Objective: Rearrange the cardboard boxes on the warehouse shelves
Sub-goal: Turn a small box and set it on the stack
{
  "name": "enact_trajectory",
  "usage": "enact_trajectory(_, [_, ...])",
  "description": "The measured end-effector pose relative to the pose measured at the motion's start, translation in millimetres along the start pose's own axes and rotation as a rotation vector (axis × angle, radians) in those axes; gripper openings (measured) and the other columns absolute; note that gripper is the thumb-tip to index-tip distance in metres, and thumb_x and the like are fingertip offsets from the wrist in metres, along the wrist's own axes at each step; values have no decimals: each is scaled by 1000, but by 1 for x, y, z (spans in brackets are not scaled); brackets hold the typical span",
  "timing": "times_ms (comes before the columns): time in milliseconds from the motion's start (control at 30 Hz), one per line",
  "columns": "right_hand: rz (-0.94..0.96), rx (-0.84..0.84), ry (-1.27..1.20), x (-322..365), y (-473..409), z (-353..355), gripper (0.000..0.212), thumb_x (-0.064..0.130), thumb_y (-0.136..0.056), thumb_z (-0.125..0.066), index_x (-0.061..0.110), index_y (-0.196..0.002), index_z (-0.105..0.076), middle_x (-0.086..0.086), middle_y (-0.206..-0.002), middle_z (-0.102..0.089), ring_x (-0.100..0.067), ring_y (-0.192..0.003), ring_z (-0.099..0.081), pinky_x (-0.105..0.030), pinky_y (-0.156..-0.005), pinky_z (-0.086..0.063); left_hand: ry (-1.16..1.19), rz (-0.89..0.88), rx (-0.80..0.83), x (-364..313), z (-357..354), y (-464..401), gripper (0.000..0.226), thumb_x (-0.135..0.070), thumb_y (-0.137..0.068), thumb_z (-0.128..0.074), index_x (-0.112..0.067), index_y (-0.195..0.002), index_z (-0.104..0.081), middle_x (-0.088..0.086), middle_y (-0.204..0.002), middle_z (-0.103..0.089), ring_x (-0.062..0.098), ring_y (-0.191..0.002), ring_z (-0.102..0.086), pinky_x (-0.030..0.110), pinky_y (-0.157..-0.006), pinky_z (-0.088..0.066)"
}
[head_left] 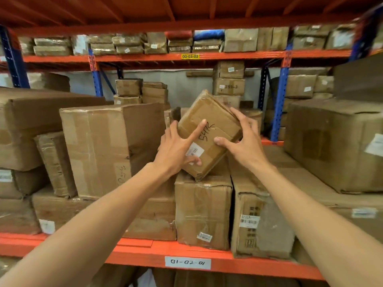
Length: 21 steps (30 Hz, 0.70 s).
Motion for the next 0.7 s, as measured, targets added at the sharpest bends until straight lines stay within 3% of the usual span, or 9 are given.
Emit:
enact_trajectory(100, [-133,-37,63,-27,27,21,108,63,-71,-84,73,-149,-11,7,-147,-26,-16,-128,-35,-39,-99,-38,-142,-188,24,-17,-4,-20,130,-62,-69,-82,-49,-155,15,27,-162,-8,46,-145,-19,60,-117,-19])
enact_trajectory(167, [-129,23,278,-37,33,39,126,72,-65,-83,69,-152,9,-1,-157,-19,-29,-140,-29,-55,-110,-34,-219,-282,53,-26,-6,-29,138,-69,-64,-81,-47,-152,24,15,-166,-10,39,-148,-18,68,-118,-9])
enact_trajectory(267, [-23,159,429,-38,27,62,138,71,-61,-85,64,-152,18,9,-168,12,-32,-155,-3,-64,-118,-17,-259,-363,107,-36,-13,-38,142,-69,-64,-81,-45,-151,29,3,-165,-15,31,-148,-19,73,-113,-19])
enact_trajectory(333, [14,257,461,-32,20,68,134,65,-63,-88,67,-153,10,21,-164,26,-29,-156,0,-59,-115,-14,-169,-354,126,-38,-14,-41,143,-63,-65,-85,-41,-154,25,1,-164,-17,28,-148,-17,67,-111,-31])
enact_trajectory(433, [36,355,520,-26,10,72,115,65,-64,-88,68,-153,-14,26,-165,17,-30,-154,-14,-59,-115,-27,-1,-282,108,-35,-17,-38,142,-57,-64,-88,-34,-160,15,-2,-164,-16,23,-147,-13,58,-101,-47])
enact_trajectory(500, [12,377,499,-27,5,77,108,65,-62,-89,67,-149,-25,25,-165,8,-34,-151,-22,-56,-113,-32,108,-217,103,-31,-21,-35,135,-56,-65,-88,-42,-161,6,0,-167,-5,25,-149,-3,64,-104,-43])
enact_trajectory(600, [-65,384,488,-28,0,79,106,61,-59,-92,70,-144,-31,15,-168,4,-40,-151,-18,-59,-114,-29,317,-77,100,-25,-27,-31,122,-50,-59,-93,-61,-153,-15,4,-165,20,40,-151,8,63,-117,-20])
enact_trajectory(700, [-148,342,460,-27,1,75,108,57,-56,-95,69,-143,-33,1,-171,-2,-38,-153,-14,-58,-117,-23,502,55,115,-24,-31,-29,118,-35,-55,-99,-65,-145,-29,6,-164,22,46,-149,-15,48,-118,-27])
Point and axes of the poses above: each hand's wrist, its own y-axis away from the middle knuckle, its own z-axis out of the back of the hand, x = y × z, the point moved 3 cm from there along -y, towards the middle knuckle
